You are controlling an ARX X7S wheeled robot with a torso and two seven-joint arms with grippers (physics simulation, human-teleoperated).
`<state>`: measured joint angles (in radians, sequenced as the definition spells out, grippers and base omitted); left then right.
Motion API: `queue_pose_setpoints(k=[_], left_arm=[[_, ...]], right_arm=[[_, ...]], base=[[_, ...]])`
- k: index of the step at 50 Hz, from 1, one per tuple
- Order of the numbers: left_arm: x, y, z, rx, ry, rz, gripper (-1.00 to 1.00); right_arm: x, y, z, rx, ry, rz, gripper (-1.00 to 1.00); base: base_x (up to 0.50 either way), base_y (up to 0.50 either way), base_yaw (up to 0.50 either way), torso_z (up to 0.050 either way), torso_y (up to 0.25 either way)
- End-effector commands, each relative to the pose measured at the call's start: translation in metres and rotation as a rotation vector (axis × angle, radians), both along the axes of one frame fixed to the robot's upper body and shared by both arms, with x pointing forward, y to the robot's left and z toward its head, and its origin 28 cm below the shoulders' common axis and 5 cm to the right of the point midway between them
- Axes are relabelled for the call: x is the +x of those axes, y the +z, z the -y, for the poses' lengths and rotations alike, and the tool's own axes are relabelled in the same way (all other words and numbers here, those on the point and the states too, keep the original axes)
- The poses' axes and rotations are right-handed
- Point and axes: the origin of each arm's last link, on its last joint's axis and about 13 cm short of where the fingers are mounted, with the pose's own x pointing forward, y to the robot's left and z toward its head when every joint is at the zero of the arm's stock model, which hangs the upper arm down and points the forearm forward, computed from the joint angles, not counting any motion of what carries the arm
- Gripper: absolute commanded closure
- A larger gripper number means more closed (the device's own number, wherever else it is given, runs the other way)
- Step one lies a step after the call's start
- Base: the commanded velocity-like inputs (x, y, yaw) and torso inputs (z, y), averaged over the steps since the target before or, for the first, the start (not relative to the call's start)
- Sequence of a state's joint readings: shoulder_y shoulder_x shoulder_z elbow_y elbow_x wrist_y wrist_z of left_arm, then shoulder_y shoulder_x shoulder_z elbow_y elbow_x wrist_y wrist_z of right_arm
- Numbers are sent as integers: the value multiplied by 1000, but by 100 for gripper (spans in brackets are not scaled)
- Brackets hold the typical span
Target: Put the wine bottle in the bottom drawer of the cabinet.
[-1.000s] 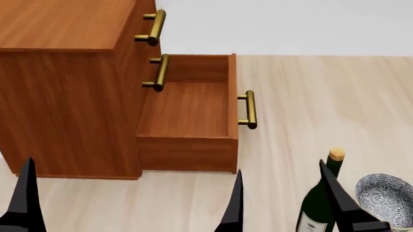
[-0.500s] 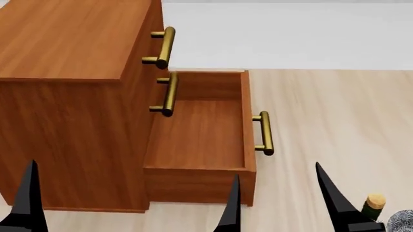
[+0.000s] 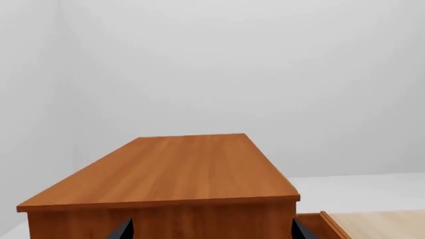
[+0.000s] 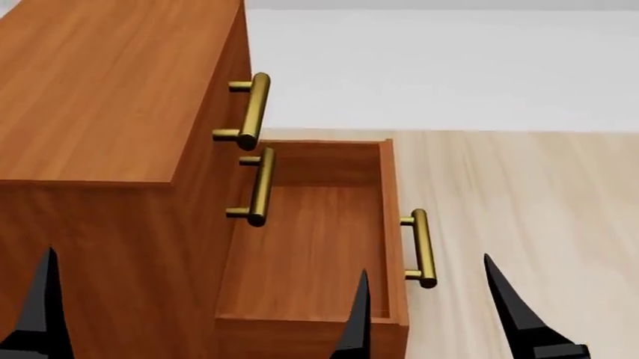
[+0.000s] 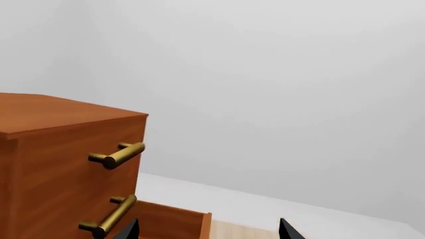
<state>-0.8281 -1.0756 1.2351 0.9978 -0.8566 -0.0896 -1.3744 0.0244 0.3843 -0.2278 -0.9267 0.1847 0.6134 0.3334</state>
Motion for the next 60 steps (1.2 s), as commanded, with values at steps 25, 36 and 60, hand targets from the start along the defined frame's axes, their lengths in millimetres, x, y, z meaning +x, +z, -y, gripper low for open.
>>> queue_pose_setpoints(k=[25,36,60], left_arm=[[0,1,0,-8,3,7,-100],[0,1,0,-8,0,2,-100],[0,-2,0,-7,1,-4,-100]], right_arm=[[0,1,-1,-3,3,-1,-100],[-3,9,-1,-16,15,2,-100],[-23,12,13,-79,4,0,-100]], base=[[235,0,0,0,0],[27,0,0,0,0],[0,0,0,0,0]])
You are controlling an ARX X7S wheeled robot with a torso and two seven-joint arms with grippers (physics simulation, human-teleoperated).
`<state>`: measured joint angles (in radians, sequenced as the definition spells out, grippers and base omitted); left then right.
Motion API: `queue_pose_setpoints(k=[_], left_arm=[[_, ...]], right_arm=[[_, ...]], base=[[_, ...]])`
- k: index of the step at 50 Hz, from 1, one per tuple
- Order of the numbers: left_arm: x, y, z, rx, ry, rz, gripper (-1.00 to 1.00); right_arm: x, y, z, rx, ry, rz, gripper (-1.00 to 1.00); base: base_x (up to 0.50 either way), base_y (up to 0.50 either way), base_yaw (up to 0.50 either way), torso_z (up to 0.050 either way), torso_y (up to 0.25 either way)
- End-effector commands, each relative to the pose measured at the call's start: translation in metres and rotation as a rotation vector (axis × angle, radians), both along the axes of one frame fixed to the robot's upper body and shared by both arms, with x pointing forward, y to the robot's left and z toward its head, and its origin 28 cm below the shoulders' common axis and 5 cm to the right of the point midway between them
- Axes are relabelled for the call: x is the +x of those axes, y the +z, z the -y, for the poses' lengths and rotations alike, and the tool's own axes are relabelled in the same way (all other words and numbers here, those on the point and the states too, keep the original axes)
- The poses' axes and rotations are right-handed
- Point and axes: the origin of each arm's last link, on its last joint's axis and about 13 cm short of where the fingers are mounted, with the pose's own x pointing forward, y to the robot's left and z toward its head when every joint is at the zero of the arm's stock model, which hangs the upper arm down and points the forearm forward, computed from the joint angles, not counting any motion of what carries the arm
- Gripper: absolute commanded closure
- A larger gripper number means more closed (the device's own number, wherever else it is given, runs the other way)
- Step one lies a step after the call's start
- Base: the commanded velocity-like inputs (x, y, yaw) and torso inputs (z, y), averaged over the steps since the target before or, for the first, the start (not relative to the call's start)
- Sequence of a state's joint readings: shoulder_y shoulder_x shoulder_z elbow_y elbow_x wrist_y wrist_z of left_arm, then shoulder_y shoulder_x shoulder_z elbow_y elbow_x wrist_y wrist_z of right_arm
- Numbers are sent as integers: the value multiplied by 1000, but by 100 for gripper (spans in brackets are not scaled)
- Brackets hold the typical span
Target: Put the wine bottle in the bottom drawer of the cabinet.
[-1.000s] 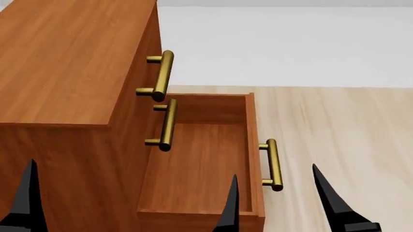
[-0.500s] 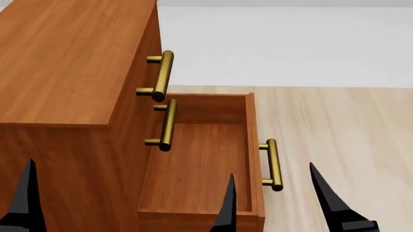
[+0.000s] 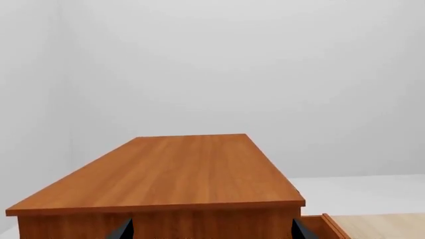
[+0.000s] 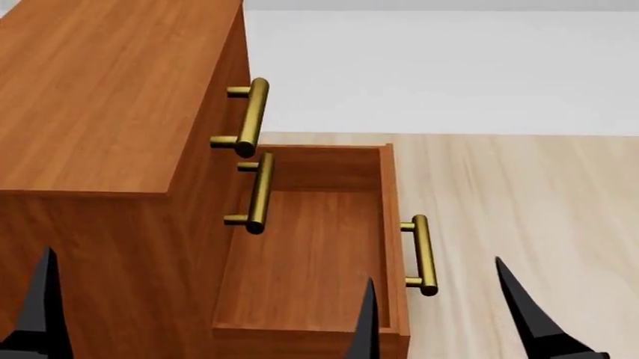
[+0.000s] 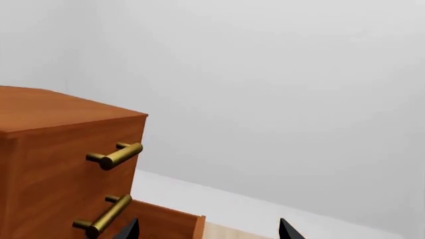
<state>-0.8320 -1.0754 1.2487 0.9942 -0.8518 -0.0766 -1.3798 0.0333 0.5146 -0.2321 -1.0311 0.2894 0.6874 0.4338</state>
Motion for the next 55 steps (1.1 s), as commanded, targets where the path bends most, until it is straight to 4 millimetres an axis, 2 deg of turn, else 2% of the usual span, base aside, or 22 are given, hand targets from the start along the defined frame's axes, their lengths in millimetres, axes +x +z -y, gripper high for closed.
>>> queue_pose_setpoints(k=[1,20,55], left_arm=[[0,-1,0,-1,0,-3,-100],[1,-3,0,-1,1,-5,-100],[2,-5,-1,2,10,-9,-100]], right_arm=[[-10,1,6,-26,0,-3,-100],[-17,-6,14,-48,-65,-28,-100],[-29,-8,32,-50,-226,-49,-100]], base=[[0,0,0,0,0],[0,0,0,0,0],[0,0,0,0,0]])
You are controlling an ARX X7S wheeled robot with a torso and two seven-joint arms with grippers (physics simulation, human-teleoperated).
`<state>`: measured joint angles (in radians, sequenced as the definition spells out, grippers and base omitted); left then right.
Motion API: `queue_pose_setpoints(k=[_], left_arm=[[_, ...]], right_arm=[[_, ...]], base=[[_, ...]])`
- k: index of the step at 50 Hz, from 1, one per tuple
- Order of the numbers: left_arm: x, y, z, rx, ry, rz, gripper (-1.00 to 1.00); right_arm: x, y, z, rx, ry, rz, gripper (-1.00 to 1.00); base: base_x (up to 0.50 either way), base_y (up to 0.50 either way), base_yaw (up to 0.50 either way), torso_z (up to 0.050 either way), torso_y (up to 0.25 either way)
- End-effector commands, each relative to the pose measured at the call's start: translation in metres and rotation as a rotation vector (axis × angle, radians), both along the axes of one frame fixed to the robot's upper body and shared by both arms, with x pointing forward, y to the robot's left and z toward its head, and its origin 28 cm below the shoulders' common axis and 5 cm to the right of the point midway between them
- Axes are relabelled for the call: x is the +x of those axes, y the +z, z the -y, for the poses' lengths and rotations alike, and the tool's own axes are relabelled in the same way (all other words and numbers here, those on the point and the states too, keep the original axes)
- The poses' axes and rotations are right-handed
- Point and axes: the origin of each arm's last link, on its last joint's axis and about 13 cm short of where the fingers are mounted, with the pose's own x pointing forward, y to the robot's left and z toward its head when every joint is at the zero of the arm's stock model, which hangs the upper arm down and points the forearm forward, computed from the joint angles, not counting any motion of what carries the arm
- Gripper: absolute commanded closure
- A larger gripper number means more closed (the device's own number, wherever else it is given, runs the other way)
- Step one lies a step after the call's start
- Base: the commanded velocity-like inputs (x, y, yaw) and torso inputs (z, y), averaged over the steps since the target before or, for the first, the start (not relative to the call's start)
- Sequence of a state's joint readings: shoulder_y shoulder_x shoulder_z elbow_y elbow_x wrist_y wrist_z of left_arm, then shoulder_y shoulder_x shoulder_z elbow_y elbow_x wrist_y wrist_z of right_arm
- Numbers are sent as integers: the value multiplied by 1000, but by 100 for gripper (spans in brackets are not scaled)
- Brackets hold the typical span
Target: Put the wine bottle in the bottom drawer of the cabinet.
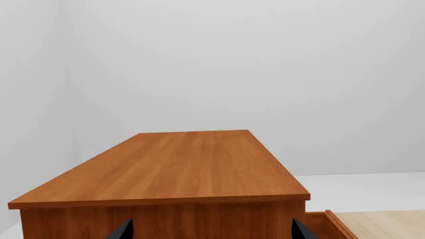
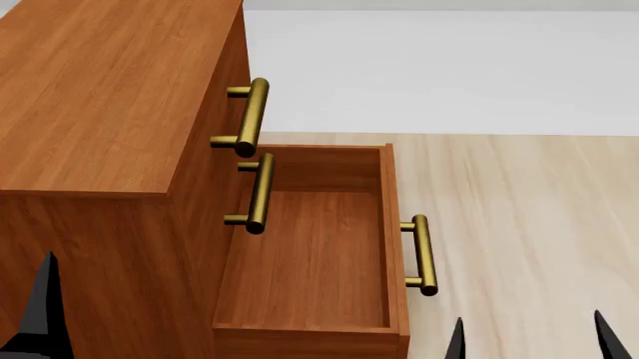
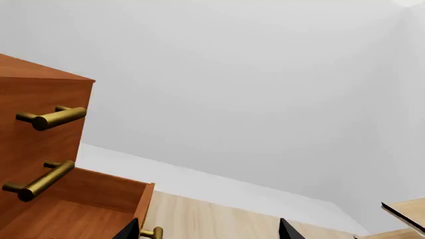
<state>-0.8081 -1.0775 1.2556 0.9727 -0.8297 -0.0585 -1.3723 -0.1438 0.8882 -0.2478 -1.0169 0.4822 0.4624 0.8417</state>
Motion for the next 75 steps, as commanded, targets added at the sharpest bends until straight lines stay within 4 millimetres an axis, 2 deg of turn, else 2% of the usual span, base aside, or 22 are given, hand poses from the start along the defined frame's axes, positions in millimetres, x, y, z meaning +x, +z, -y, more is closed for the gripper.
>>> queue_pose_setpoints(k=[1,18,57,75], left_arm=[[0,0,0,1,1,0,-100],[0,1,0,7,1,3,-100],[-1,3,1,5,4,2,-100],[-1,2,0,5,17,-5,-100]], right_arm=[[-3,0,5,-1,-53,-1,-100],[-7,4,13,21,-115,3,-100],[1,-14,30,71,-255,-69,-100],[5,-21,31,100,-254,-103,-100]], base=[[0,0,0,0,0],[0,0,0,0,0],[0,0,0,0,0],[0,0,0,0,0]])
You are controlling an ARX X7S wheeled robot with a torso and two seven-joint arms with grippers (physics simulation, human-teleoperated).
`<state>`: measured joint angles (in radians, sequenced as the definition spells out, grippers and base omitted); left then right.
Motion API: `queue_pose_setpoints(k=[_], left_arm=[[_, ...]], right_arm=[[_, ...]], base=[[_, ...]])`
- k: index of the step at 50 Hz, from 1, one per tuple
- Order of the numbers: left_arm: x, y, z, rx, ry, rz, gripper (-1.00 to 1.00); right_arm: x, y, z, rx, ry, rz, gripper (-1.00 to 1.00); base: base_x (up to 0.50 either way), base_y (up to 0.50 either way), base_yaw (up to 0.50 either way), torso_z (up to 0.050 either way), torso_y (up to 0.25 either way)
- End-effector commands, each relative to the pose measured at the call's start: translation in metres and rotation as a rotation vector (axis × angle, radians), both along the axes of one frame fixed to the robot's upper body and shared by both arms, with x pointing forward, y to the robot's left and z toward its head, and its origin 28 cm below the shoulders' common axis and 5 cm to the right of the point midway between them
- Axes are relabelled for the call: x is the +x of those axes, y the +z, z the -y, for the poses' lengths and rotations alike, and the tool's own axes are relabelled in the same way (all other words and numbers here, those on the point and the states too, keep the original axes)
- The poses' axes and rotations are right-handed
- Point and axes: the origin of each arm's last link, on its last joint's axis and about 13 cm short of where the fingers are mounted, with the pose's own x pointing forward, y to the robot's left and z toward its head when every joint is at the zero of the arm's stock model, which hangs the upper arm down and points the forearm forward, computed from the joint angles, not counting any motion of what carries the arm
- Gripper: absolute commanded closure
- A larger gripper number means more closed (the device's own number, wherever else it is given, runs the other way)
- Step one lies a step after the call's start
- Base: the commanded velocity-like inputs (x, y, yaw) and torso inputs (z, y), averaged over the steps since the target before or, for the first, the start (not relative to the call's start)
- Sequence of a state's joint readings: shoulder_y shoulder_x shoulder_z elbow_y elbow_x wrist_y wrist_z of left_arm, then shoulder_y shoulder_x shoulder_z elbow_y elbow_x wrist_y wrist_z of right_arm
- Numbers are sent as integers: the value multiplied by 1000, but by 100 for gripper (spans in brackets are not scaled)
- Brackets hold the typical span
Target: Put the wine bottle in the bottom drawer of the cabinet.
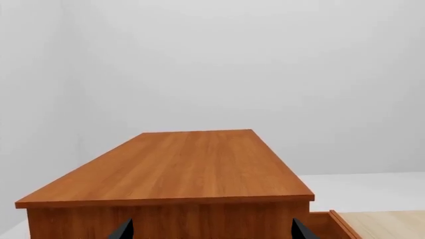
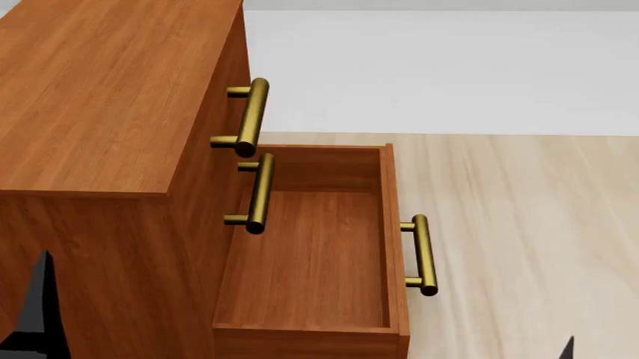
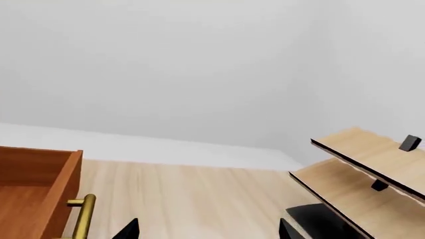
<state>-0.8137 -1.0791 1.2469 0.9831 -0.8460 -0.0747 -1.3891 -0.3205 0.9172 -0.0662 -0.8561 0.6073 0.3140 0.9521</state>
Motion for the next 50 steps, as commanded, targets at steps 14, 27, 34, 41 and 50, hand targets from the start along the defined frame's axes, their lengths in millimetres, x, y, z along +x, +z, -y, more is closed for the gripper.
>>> queue_pose_setpoints(k=[14,27,34,41,50], left_arm=[[0,0,-1,-1,12,1,-100],[1,-1,0,-1,9,-4,-100],[0,0,-1,1,9,0,-100],[0,-1,-2,0,11,-3,-100],[1,-3,-1,3,11,-6,-100]], right_arm=[[5,-10,3,28,-9,-45,-100],[7,-19,5,44,-13,-93,-100],[8,-21,4,47,-1,-108,-100],[7,-24,5,53,0,-121,-100],[8,-28,5,58,0,-130,-100]], base=[[0,0,0,0,0],[0,0,0,0,0],[0,0,0,0,0],[0,0,0,0,0],[0,0,0,0,0]])
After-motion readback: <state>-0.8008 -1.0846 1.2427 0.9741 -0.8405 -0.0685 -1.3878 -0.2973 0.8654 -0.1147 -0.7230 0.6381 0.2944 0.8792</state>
